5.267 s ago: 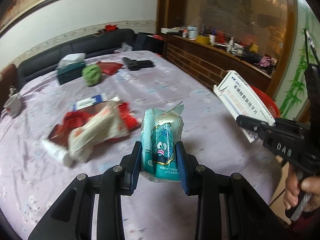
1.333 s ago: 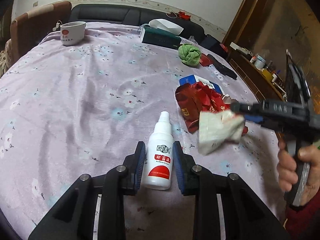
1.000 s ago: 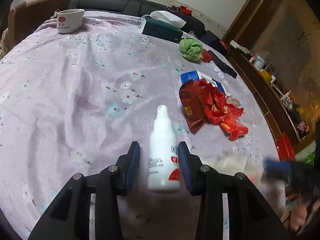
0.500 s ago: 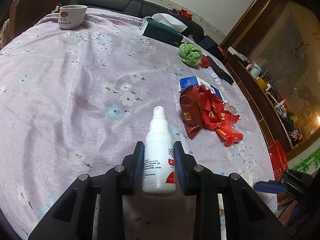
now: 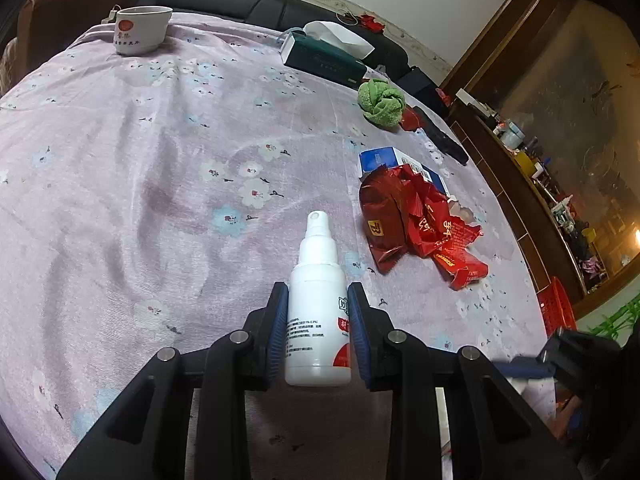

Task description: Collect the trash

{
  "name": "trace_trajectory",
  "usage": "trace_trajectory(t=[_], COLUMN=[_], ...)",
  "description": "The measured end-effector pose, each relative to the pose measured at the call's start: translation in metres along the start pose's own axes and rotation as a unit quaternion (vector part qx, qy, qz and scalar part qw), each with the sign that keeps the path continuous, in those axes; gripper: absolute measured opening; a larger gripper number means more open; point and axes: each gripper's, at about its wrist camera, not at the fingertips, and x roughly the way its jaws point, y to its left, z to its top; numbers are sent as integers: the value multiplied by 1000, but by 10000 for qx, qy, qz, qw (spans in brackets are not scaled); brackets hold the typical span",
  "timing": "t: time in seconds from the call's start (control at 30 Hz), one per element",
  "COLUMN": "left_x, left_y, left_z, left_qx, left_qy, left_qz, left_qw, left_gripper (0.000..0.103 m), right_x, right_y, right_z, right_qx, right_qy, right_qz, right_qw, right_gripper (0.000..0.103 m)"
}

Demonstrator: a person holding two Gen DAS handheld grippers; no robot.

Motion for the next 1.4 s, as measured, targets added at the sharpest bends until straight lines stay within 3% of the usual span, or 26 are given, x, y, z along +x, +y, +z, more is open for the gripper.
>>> trace_trajectory(t=[0.13,0.17,0.2,0.3,0.4,0.53,0.67,0.77,1.07,1.4], left_x=[1,1,1,1,1,-10,-23,-28,-27,-22], left_y=[-2,-2,-3,-5,-9,-28,-50,-60,-61,-62], left_z=[-1,-1,-1,-1,-2,-10,-26,-33,-33,-33], left_qx=[45,59,69,136,212,516,836,965,967,981], left_qy=[16,20,20,30,9,-297,-606,-731,-659,-587], left_qz=[45,57,68,97,148,345,399,368,319,276], left_qw=[10000,10000,10000,9999,9997,9976,9939,9920,9926,9931], left_gripper=[29,29,29,29,29,29,29,29,29,29], right_x=[3,6,8,2,-11,-27,-32,-36,-28,-21], right_y=[7,8,8,2,-8,-28,-32,-33,-35,-36], right_z=[-9,-12,-13,-16,-18,-27,-37,-41,-50,-52], right_qx=[-27,-38,-1,434,1066,2492,3054,3174,3212,3285], right_qy=[140,213,240,27,-283,-684,-931,-1051,-947,-881], right_qz=[-1,-68,-125,-111,-397,-1081,-1586,-1785,-2160,-2112], right_qw=[9999,9997,9996,9990,9931,9600,9343,9254,9172,9164], right_gripper=[65,58,57,53,52,52,52,52,52,52])
